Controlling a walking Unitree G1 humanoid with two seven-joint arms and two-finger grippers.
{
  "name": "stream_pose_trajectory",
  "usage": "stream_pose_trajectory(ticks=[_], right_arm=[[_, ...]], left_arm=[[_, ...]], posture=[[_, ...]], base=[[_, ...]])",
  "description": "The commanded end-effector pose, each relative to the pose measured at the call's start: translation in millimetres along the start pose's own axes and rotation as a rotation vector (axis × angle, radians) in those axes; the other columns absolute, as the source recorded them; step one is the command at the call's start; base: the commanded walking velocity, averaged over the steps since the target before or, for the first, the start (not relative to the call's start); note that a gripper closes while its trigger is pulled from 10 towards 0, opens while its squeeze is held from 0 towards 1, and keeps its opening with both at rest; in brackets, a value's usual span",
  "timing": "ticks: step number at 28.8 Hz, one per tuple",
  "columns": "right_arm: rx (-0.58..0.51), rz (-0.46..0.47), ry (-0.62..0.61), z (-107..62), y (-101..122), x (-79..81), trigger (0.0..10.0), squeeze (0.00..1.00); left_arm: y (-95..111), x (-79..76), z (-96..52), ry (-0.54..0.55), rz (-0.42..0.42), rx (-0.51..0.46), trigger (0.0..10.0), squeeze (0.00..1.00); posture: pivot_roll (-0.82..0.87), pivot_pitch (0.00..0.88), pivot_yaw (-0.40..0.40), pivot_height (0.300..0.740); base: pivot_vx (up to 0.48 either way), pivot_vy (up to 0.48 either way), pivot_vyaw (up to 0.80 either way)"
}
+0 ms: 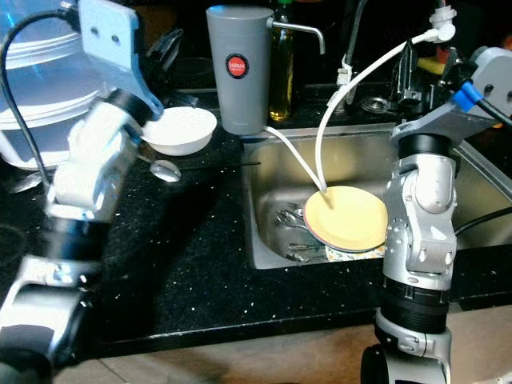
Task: Kitchen organization
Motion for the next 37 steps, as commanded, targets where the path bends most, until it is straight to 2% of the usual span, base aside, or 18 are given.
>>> stream_pose_trajectory(ticks=[1,2,5,6,7,8,9,10,12,15,16,18,19,20,30,31,35,37], right_arm=[[0.031,0.006,0.028,0.8,-6.7,5.9,10.0,0.0],[0.031,0.006,0.028,0.8,-6.7,5.9,10.0,0.0],[0.129,-0.008,0.084,-3.2,-24.7,16.6,10.0,0.0],[0.129,-0.008,0.084,-3.2,-24.7,16.6,10.0,0.0],[0.139,-0.001,0.098,-5.1,-25.9,20.3,10.0,0.0],[0.139,-0.001,0.098,-5.1,-25.9,20.3,10.0,0.0],[0.141,-0.004,0.116,-6.9,-24.1,23.3,10.0,0.0],[0.14,-0.007,0.121,-7.4,-23.1,24.0,10.0,0.0],[0.14,-0.007,0.121,-7.4,-23.1,24.0,10.0,0.0],[0.131,-0.022,0.089,-9.7,-17.1,12.2,10.0,0.0],[0.132,-0.026,0.075,-10.4,-16.6,7.0,10.0,0.0],[0.141,-0.025,0.062,-10.6,-18.4,2.2,10.0,0.0],[0.146,-0.025,0.068,-9.9,-19.6,3.6,10.0,0.0],[0.146,-0.022,0.08,-8.5,-20.1,7.0,10.0,0.0],[0.151,-0.023,0.106,-10.2,-18.0,13.1,10.0,0.0],[0.153,-0.027,0.113,-11.5,-17.5,14.1,10.0,0.0],[0.164,-0.046,0.216,-16.8,-13.7,28.0,10.0,0.0],[0.169,-0.053,0.292,-17.3,-10.8,39.3,10.0,0.0]], left_arm=[[-24.5,8.5,2.1,0.019,-0.031,0.13,10.0,0.0],[-24.5,8.5,2.1,0.019,-0.031,0.13,10.0,0.0],[-64.8,10.3,9.3,0.032,-0.254,0.32,10.0,0.0],[-64.8,10.3,9.3,0.032,-0.254,0.32,10.0,0.0],[-78.9,9.5,8.8,0.082,-0.355,0.392,10.0,0.0],[-78.9,9.5,8.8,0.082,-0.355,0.392,10.0,0.0],[-90.1,13.2,4.5,0.16,-0.441,0.45,10.0,0.0],[-93.3,15.1,2.6,0.187,-0.461,0.465,10.0,0.0],[-93.3,15.1,2.6,0.187,-0.461,0.465,10.0,0.0],[-89.4,46.4,-11.7,0.313,-0.241,0.439,10.0,0.0],[-91.6,46.9,-15.5,0.296,-0.225,0.455,10.0,0.0],[-102.7,32.3,-17.8,0.188,-0.295,0.504,10.0,0.0],[-109.7,29.7,-17.8,0.172,-0.333,0.536,10.0,0.26],[-116.4,32.2,-18.1,0.181,-0.354,0.562,10.0,1.0],[-136.6,42.6,-24.4,0.276,-0.447,0.636,10.0,1.0],[-136.8,42.3,-24.5,0.276,-0.455,0.637,10.0,0.0],[-129.9,49.2,-20.5,0.283,-0.454,0.621,10.0,0.0],[-122.3,62.6,-18.0,0.292,-0.448,0.605,10.0,0.0]], posture=[[-0.03,0.0,0.022,0.74],[-0.03,0.0,0.022,0.74],[-0.02,0.0,0.021,0.74],[-0.02,0.0,0.021,0.74],[-0.03,0.0,0.027,0.74],[-0.03,0.0,0.027,0.74],[-0.04,0.0,0.038,0.74],[-0.04,0.0,0.038,0.74],[-0.04,0.0,0.038,0.74],[-0.04,0.0,0.038,0.74],[-0.03,0.0,0.027,0.74],[-0.02,0.0,0.022,0.74],[-0.02,0.0,0.022,0.74],[-0.02,0.0,0.019,0.74],[-0.03,0.0,0.012,0.74],[-0.03,0.0,0.012,0.74],[-0.03,0.032,0.012,0.74],[-0.02,0.074,0.015,0.74]], base=[[0.0,0.0,0.0],[0.0,0.0,0.0],[0.0,0.0,0.0],[0.0,0.0,0.0],[0.0,0.0,0.0],[0.0,0.0,0.0],[0.0,0.0,0.0],[0.0,0.0,0.0],[0.0,0.0,0.0],[0.0,0.0,0.0],[0.0,0.0,0.0],[0.0,0.0,0.0],[0.0,0.0,0.0],[0.0,0.0,0.0],[0.0,0.0,0.0],[0.0,0.0,0.0],[0.0,0.0,0.0],[0.0,0.0,0.0]])
Point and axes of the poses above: a point about 5 cm out from each wrist's last joint towards the gripper, its own z axis pointing out of the wrist towards the gripper, its own y axis along the axis of the wrist's last joint, x = y × z, the point moved 6 cm from there along z, pointing out of the wrist towards the gripper, and after that the axes turned 13 degrees about z, right-handed, at the moved point
